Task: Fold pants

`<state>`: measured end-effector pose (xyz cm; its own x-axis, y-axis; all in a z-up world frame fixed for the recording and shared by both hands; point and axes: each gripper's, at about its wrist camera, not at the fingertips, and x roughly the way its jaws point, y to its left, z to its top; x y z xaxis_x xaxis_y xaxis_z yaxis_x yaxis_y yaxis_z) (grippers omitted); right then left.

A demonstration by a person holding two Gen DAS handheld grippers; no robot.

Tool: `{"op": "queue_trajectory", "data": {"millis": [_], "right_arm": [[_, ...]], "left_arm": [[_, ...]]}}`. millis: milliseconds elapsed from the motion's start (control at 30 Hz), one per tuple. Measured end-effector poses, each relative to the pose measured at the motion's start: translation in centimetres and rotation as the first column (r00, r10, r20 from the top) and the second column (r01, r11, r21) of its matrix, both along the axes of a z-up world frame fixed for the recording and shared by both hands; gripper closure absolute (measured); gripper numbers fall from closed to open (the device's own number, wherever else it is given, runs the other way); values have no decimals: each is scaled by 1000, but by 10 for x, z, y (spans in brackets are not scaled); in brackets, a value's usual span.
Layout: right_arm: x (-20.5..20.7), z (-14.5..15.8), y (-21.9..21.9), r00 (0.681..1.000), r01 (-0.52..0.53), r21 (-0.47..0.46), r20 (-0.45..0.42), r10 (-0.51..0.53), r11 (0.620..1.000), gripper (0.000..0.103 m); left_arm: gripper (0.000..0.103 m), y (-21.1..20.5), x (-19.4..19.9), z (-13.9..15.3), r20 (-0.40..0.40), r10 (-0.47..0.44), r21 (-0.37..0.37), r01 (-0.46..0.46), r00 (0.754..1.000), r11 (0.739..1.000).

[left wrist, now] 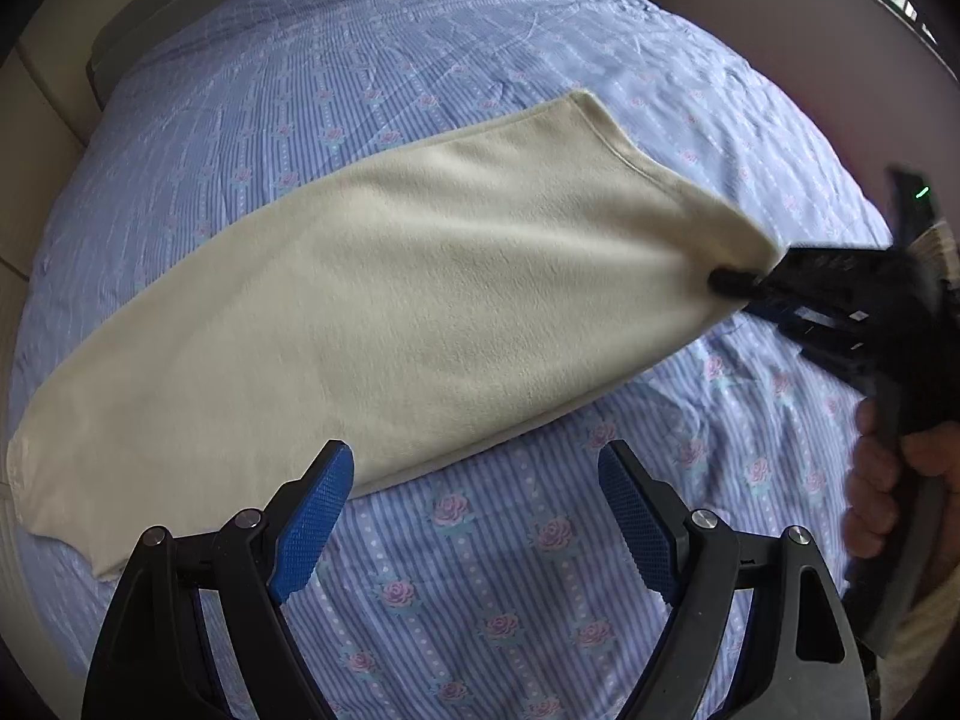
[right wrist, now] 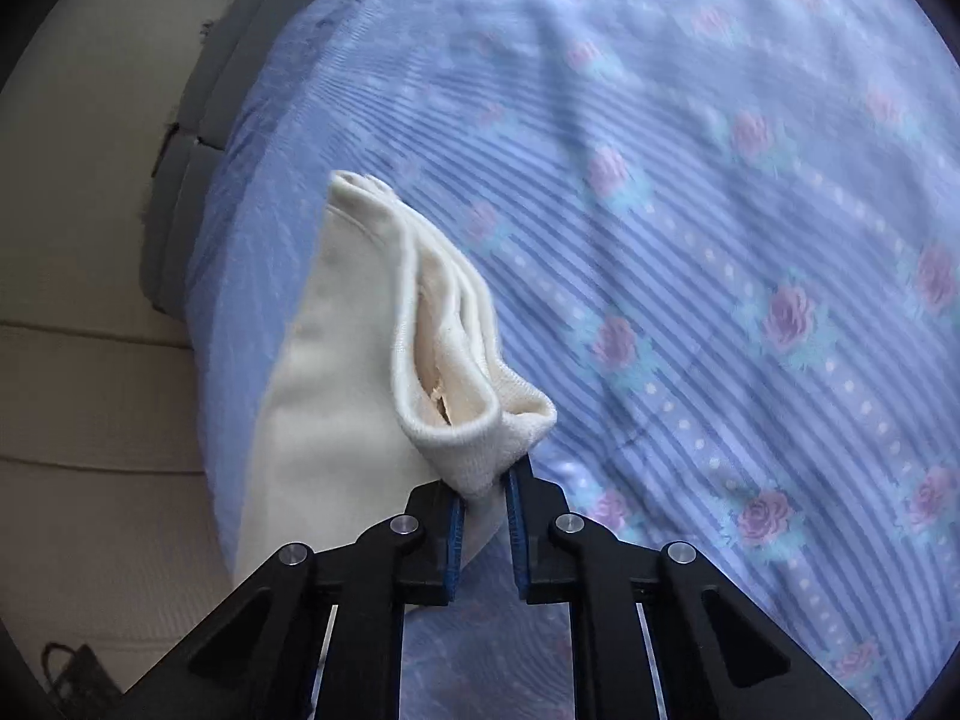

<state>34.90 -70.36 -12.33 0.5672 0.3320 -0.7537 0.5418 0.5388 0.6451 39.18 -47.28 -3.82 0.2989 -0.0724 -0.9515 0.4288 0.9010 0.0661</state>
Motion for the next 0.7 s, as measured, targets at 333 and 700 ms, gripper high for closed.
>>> {"op": "queue_trajectory", "data": {"millis": [333,700], "right_arm": [[-6,-23,-2,988,12,-65,-154,-22,998,91],[51,104,57,984,-179,-371,-41,176,911,91]], "left_arm": [[19,15,6,5,5,58,-9,-58,998,998],[19,82,16,43,47,216,-91,-211,975,973]]}}
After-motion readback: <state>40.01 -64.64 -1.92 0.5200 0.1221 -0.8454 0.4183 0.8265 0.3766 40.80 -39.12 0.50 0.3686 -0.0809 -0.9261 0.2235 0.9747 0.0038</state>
